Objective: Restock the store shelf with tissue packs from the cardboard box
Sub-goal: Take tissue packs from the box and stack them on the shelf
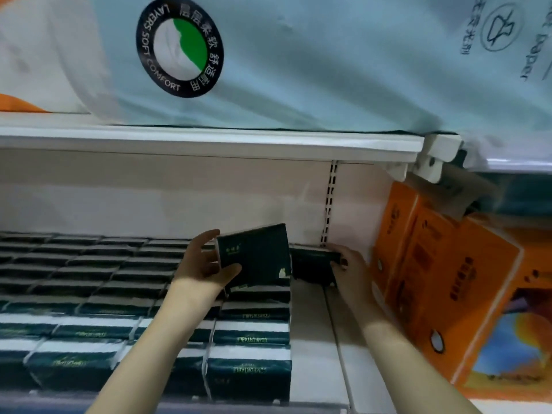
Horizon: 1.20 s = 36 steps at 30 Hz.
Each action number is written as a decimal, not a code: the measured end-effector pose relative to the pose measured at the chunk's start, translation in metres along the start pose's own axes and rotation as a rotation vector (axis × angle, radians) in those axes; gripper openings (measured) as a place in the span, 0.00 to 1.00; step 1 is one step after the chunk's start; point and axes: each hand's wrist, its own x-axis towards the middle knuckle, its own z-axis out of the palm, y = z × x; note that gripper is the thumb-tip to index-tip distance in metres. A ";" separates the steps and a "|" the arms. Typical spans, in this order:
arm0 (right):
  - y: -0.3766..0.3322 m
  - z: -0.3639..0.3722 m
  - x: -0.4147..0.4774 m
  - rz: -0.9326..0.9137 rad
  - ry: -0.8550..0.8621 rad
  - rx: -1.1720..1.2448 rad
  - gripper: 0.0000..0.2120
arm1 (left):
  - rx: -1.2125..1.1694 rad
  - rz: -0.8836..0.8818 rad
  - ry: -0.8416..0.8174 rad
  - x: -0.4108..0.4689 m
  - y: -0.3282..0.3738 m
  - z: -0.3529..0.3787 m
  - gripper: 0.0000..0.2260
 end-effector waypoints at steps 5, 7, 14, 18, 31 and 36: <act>0.013 0.017 0.016 0.048 0.132 0.115 0.19 | -0.031 -0.028 0.045 0.005 -0.008 0.004 0.26; 0.014 0.021 0.012 0.069 0.152 0.182 0.18 | -0.024 -0.025 0.043 0.007 -0.009 0.005 0.26; 0.014 0.002 0.013 0.189 -0.103 0.290 0.29 | -0.030 -0.046 0.009 0.016 -0.010 0.012 0.26; -0.019 -0.024 0.000 0.179 -0.017 0.301 0.26 | -0.043 -0.026 -0.026 0.015 -0.005 0.018 0.26; -0.055 -0.062 -0.031 0.081 -0.290 0.515 0.20 | 0.554 0.172 -0.467 -0.004 0.004 0.021 0.33; -0.012 -0.053 -0.027 0.219 -0.083 0.439 0.22 | 1.074 0.173 -0.599 -0.009 0.001 0.008 0.27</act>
